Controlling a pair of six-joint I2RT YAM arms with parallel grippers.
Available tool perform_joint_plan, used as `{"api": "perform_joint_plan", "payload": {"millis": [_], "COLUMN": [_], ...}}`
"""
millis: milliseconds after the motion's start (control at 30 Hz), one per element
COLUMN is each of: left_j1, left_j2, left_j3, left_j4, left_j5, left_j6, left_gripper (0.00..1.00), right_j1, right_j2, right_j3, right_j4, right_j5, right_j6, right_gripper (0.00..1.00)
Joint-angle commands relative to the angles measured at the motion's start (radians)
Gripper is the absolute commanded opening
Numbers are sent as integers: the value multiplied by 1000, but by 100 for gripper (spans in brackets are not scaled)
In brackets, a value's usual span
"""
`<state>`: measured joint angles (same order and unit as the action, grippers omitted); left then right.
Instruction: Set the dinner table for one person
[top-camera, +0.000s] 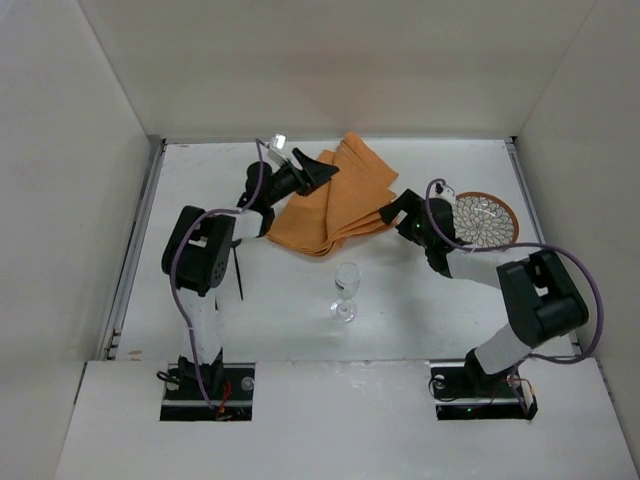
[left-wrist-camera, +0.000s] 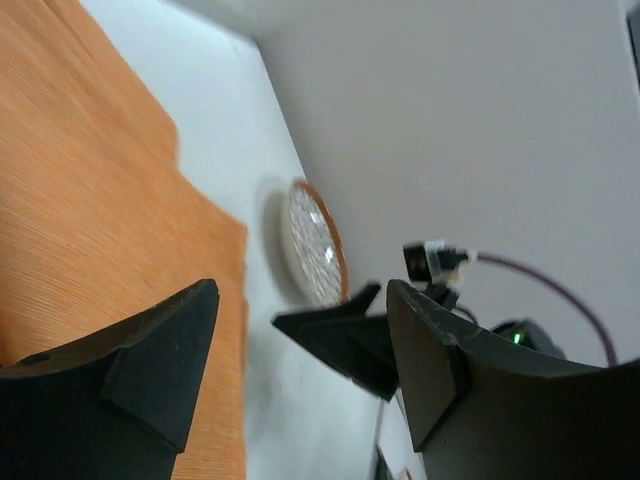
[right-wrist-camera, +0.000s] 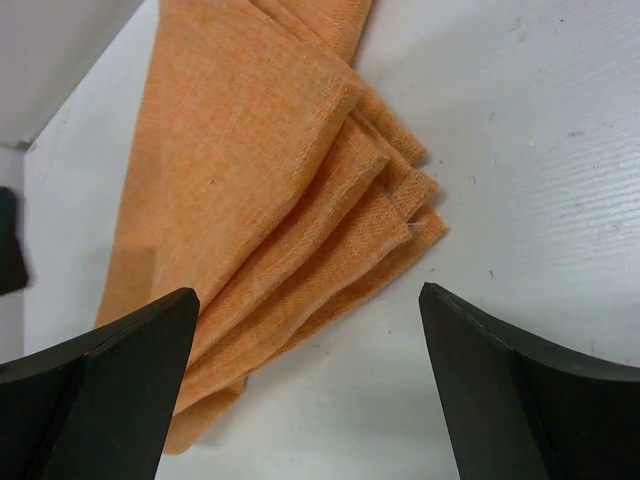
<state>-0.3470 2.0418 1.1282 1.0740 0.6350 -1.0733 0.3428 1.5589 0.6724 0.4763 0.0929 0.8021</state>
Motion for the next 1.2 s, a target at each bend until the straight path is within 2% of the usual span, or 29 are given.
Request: {"api": "perform_joint_plan", "payload": {"millis": [0,167,267,367,467,533,600,767,867,933,1000,1067,1167], "left_j1": [94,131,127,102,87,81,75,69,67,69,67,67,69], "left_j2": [-66,-5,3,14,52,83,107,178,211,228,238,242,233], "left_j3": [44,168,209,274,338,369,390,444,464,472,470,458,429], "left_j4": [-81,-471,-638,-824,-931,-965,-974,-991,-987,-976,-951,-902,-846], "left_j5": [-106,-176,-291,-472,-547,-538,-511,-387,-354,-345,-339,-304,-291], "left_j6": [76,266,427,608,708,736,745,731,708,676,639,603,563], "left_gripper": [66,66,65,66,66,66,66,62,51,44,31,17,8], "right_j1": [-20,-49,-61,-63,-60,-58,-57,-67,-70,-75,-81,-84,-95], "right_j2": [45,141,179,199,219,233,248,291,319,326,319,300,247], "right_j3": [98,190,216,237,265,285,296,312,331,325,297,270,210], "right_j4": [-8,-42,-50,-93,-123,-142,-143,-117,-108,-70,-13,30,77], "right_j5": [18,-28,-51,-45,-38,-42,-54,-85,-108,-113,-122,-117,-95], "right_j6": [5,-11,6,26,28,29,42,85,109,130,150,158,161], "right_gripper": [97,93,92,92,91,88,80,73,58,40,22,15,10]}}
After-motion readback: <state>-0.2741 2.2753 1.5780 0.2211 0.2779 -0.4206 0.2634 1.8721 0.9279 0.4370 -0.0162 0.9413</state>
